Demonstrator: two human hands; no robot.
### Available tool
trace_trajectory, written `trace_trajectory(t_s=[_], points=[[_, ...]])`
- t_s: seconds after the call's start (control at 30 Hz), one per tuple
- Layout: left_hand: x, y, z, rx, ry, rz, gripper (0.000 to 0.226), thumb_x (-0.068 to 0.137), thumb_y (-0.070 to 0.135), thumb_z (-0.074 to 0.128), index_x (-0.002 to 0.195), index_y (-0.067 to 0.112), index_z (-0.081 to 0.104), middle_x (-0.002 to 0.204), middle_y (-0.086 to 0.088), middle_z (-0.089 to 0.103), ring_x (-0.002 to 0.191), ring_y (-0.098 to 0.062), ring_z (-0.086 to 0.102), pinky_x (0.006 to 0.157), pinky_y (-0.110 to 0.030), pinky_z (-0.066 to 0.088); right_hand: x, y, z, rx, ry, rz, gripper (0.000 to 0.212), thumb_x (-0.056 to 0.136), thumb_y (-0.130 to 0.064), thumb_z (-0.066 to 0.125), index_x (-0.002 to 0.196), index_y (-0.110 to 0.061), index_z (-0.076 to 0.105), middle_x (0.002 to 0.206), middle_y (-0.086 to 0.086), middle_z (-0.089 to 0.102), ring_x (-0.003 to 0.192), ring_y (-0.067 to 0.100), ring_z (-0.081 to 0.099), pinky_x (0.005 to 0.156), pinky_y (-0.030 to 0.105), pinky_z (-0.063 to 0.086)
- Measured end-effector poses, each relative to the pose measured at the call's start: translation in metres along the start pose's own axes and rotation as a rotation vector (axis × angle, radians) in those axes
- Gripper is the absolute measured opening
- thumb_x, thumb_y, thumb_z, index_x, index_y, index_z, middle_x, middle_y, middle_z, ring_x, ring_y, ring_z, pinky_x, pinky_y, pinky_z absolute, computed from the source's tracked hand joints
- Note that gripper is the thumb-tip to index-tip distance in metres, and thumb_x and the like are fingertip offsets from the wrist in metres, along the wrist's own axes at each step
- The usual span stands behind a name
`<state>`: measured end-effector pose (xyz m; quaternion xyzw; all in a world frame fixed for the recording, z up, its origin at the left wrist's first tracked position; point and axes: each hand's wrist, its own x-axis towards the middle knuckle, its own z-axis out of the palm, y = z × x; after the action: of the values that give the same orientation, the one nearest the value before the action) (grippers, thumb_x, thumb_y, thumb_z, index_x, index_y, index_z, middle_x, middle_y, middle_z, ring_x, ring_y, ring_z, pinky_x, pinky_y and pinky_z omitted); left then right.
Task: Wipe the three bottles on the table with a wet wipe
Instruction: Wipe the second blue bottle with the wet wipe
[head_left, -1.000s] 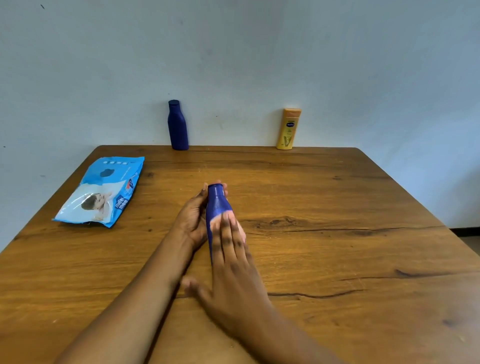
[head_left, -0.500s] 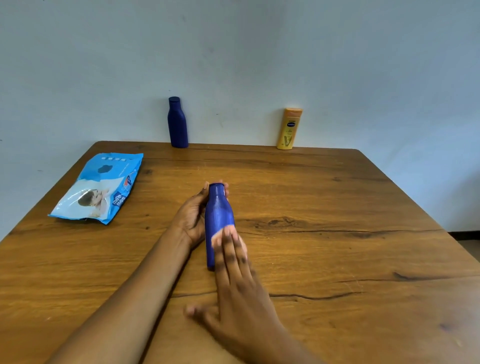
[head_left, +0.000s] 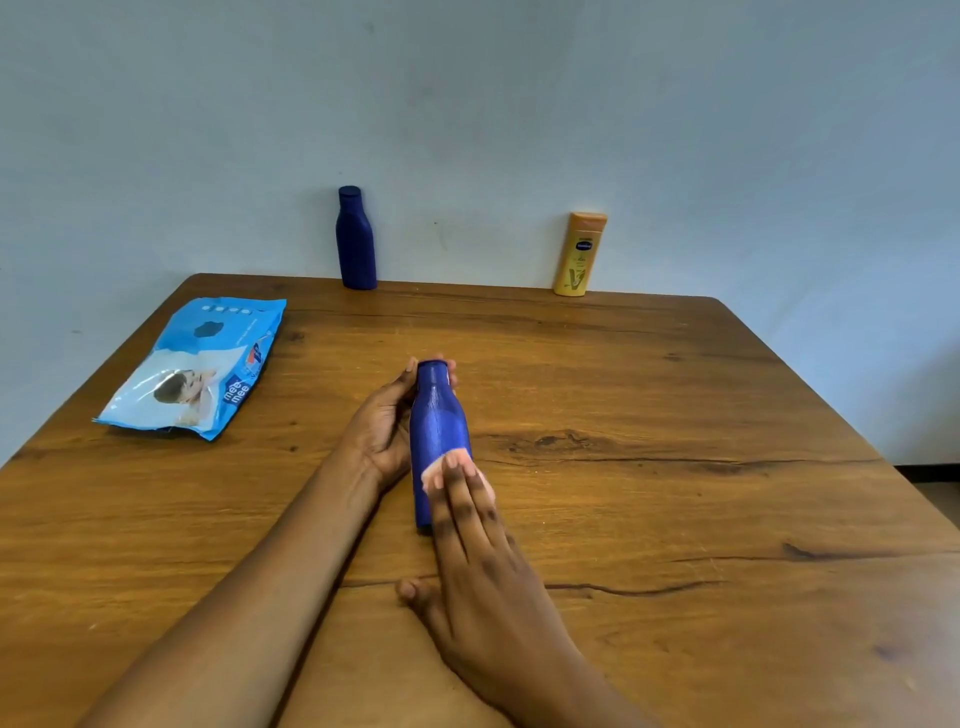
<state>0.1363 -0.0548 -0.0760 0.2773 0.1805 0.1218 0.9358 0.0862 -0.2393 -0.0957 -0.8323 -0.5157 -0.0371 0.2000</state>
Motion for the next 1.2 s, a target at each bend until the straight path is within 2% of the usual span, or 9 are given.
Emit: trace_trajectory(t_s=[0.1, 0.2, 0.4, 0.5, 0.77, 0.9, 1.03, 1.1, 1.2], points=[[-0.002, -0.001, 0.001, 0.006, -0.009, 0.006, 0.028, 0.094, 0.03, 0.053, 0.103, 0.006, 0.065, 0.098, -0.005, 0.071, 0.083, -0.012, 0.068, 0.075, -0.028, 0.057, 0.008, 0.003, -0.003, -0.051, 0.038, -0.027, 0.059, 0.096, -0.033, 0.032, 0.147, -0.005, 0.026, 0.155, 0.012, 0.018, 0.144, 0.021, 0.007, 0.112, 0.038, 0.026], [-0.003, 0.0, -0.001, -0.006, -0.043, -0.015, 0.032, 0.092, 0.032, 0.053, 0.11, 0.007, 0.062, 0.101, -0.005, 0.069, 0.084, -0.012, 0.068, 0.072, -0.029, 0.058, 0.056, 0.006, -0.017, 0.018, 0.0, 0.006, 0.056, 0.098, -0.016, 0.027, 0.15, -0.012, 0.004, 0.152, 0.001, -0.015, 0.142, 0.015, -0.014, 0.116, 0.033, 0.009], [-0.001, 0.001, -0.001, 0.011, -0.038, -0.027, 0.038, 0.087, 0.031, 0.056, 0.114, 0.006, 0.06, 0.101, -0.006, 0.069, 0.083, -0.013, 0.069, 0.067, -0.03, 0.058, 0.052, 0.01, -0.014, 0.02, 0.033, -0.032, 0.059, 0.099, -0.014, 0.032, 0.148, -0.016, 0.0, 0.148, -0.005, -0.019, 0.135, 0.005, -0.03, 0.109, 0.028, -0.017], [0.002, -0.002, -0.002, 0.022, -0.004, 0.001, 0.035, 0.09, 0.031, 0.055, 0.111, 0.005, 0.062, 0.1, -0.006, 0.071, 0.084, -0.012, 0.07, 0.066, -0.028, 0.058, 0.024, 0.013, -0.012, -0.017, 0.037, -0.091, 0.055, 0.098, -0.019, 0.032, 0.148, -0.015, 0.007, 0.15, -0.005, -0.009, 0.135, 0.002, -0.025, 0.108, 0.029, -0.015], [-0.005, 0.001, 0.003, 0.007, -0.074, -0.044, 0.032, 0.092, 0.03, 0.052, 0.093, 0.005, 0.073, 0.091, -0.007, 0.07, 0.077, -0.014, 0.069, 0.066, -0.03, 0.058, 0.058, 0.011, -0.022, 0.095, 0.001, -0.002, 0.058, 0.101, -0.017, 0.031, 0.148, -0.021, -0.004, 0.152, -0.006, -0.018, 0.137, 0.005, -0.025, 0.11, 0.026, -0.014], [0.0, -0.001, -0.001, 0.033, -0.008, -0.01, 0.039, 0.083, 0.032, 0.06, 0.111, 0.006, 0.063, 0.102, -0.004, 0.069, 0.088, -0.011, 0.067, 0.069, -0.028, 0.056, 0.01, 0.008, -0.006, -0.046, 0.032, -0.082, 0.062, 0.092, -0.016, 0.048, 0.148, -0.017, 0.022, 0.155, -0.001, 0.009, 0.143, 0.01, 0.0, 0.111, 0.034, 0.002], [0.0, 0.0, -0.003, 0.009, -0.097, -0.03, 0.034, 0.09, 0.033, 0.053, 0.108, 0.006, 0.063, 0.095, -0.006, 0.067, 0.081, -0.014, 0.067, 0.069, -0.031, 0.058, 0.063, 0.015, -0.02, 0.062, 0.022, -0.069, 0.06, 0.099, -0.012, 0.035, 0.147, -0.022, 0.0, 0.149, -0.008, -0.017, 0.138, 0.005, -0.02, 0.111, 0.027, -0.013], [0.0, 0.002, -0.004, -0.025, -0.127, -0.033, 0.032, 0.091, 0.032, 0.052, 0.107, 0.006, 0.063, 0.094, -0.007, 0.067, 0.08, -0.017, 0.067, 0.072, -0.033, 0.058, 0.086, 0.016, -0.024, 0.059, 0.059, -0.033, 0.057, 0.1, -0.013, 0.034, 0.149, -0.02, 0.003, 0.149, -0.008, -0.017, 0.138, 0.006, -0.019, 0.115, 0.028, -0.007], [-0.001, 0.0, -0.002, 0.003, -0.109, -0.046, 0.031, 0.086, 0.03, 0.056, 0.101, 0.006, 0.067, 0.097, -0.008, 0.068, 0.082, -0.016, 0.067, 0.072, -0.032, 0.058, 0.065, 0.015, -0.019, 0.085, 0.021, -0.034, 0.059, 0.1, -0.013, 0.033, 0.148, -0.022, 0.0, 0.149, -0.009, -0.019, 0.135, 0.002, -0.026, 0.11, 0.025, -0.014]])
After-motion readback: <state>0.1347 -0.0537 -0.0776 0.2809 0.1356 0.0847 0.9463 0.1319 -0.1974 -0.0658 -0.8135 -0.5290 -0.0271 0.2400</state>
